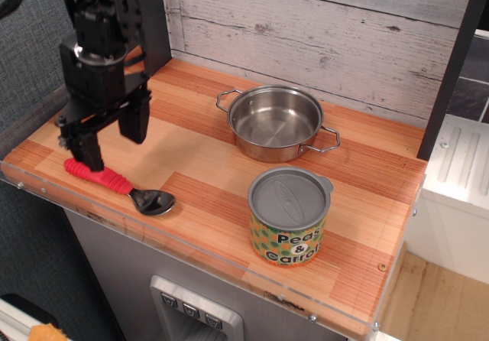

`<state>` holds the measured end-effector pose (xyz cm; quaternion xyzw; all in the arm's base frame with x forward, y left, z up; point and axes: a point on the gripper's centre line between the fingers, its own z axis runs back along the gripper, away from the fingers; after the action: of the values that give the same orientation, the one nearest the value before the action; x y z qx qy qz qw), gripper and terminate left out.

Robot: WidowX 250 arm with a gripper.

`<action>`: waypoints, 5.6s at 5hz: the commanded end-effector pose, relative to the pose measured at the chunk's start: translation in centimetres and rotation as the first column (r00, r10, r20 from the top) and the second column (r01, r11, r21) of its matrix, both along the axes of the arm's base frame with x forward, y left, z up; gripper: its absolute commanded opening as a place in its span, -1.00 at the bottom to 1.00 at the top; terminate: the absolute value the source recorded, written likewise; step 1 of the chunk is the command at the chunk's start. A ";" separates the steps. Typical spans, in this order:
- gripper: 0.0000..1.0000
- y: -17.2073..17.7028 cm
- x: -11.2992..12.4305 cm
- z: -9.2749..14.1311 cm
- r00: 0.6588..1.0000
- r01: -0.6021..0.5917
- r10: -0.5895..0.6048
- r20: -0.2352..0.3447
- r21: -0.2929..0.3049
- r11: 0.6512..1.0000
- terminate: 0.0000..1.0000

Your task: Place the spatula on the far edge of the table

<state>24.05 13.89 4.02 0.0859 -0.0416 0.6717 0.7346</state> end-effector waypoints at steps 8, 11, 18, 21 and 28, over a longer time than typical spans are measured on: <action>-1.00 1.1 -0.6 -0.7 0.976 -0.197 0.199 0.084 -0.026 0.980 -1.00; -1.00 2.2 1.0 2.3 0.634 -0.761 0.734 0.243 0.024 0.649 -1.00; -1.00 3.7 9.4 -0.4 0.002 -0.960 0.970 0.242 -0.270 0.070 -1.00; 1.00 4.4 9.5 -1.5 0.008 -0.942 0.985 0.173 -0.329 0.065 -1.00; 1.00 -1.8 6.4 6.9 0.652 -0.637 0.679 0.338 -0.241 0.732 -1.00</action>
<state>30.75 12.21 8.97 -0.0655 -0.1047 0.8964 0.4257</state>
